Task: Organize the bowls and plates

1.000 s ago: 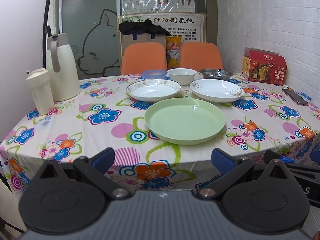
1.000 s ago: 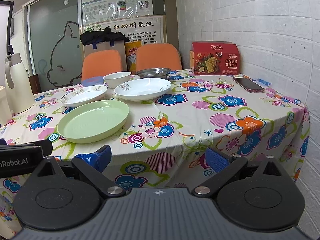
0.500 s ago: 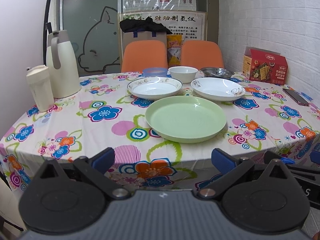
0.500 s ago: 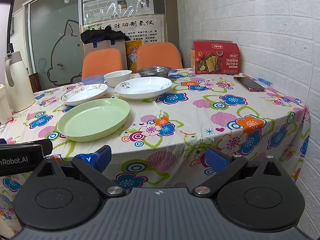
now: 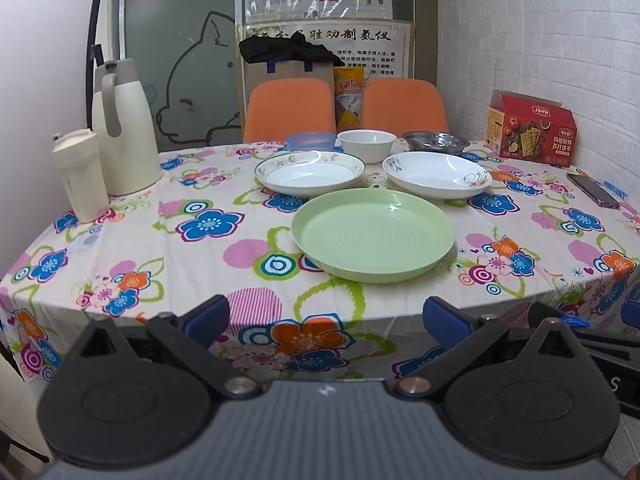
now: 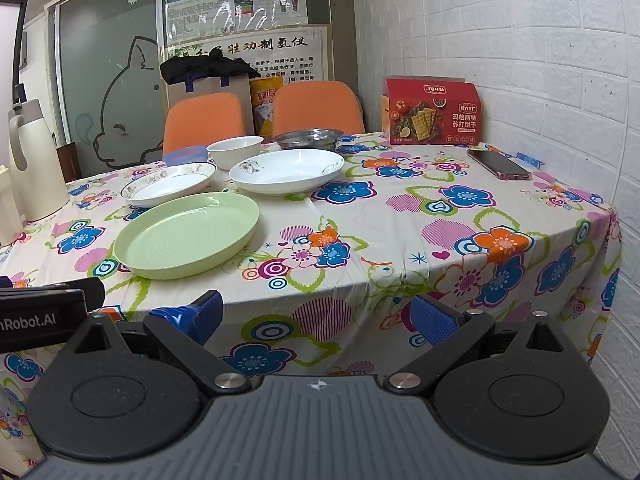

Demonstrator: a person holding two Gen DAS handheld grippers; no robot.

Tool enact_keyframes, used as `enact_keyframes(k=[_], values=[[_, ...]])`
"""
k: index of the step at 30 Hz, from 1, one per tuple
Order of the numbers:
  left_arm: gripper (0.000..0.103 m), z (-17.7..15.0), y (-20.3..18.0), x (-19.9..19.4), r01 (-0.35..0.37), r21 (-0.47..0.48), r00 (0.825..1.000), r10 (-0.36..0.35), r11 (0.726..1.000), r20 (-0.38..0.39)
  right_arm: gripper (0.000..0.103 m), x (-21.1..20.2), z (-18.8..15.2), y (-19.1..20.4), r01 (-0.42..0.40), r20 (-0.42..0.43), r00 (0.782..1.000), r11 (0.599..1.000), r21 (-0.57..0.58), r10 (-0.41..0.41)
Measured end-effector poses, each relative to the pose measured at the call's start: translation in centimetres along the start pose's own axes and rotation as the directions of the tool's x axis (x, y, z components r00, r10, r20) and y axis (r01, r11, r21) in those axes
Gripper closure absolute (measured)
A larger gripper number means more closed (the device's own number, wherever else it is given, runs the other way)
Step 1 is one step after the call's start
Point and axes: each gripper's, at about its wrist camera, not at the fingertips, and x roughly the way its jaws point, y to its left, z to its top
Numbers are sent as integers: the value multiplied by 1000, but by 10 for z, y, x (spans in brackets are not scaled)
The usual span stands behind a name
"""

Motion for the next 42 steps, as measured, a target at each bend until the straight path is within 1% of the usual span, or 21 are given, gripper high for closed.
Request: enact_keyframes(k=[12,17,19,23,29,33,38,42], values=[[0,2,1,2,2,-1,1000,-2,1000,-8,15,0,0,0,-2,-1,1000,1000,1,2],[0,3,4,9,5,-10,1000,-5,1000,-22,15,6,-2,1,-11,-20,1000,1000,-7,11],[0,4,5,14,9,-7,1000,-10,1000,-22,15,11,-1,1,-1,-22,1000,1000,-15,0],[1,9,13,29,23,-33,998,-25,999,-62,15,21,4,-3,16,-52,998,1000,-3,-16],[1,21,24,45,7,-56,997,-11,998,-78,15,30,15,-10,34,-47,998,999,24,-33],[1,32,28,60,12,-64,993,-19,998,-115,15,42,25,-10,12,-69,998,1000,26,-11],[1,49,27,79,8,-32,991,-12,999,-132,15,65,40,-1,-22,-107,994,1000,3,22],[1,62,24,98,6,-15,987,-8,1000,-159,15,86,53,8,-34,-139,990,999,-31,30]])
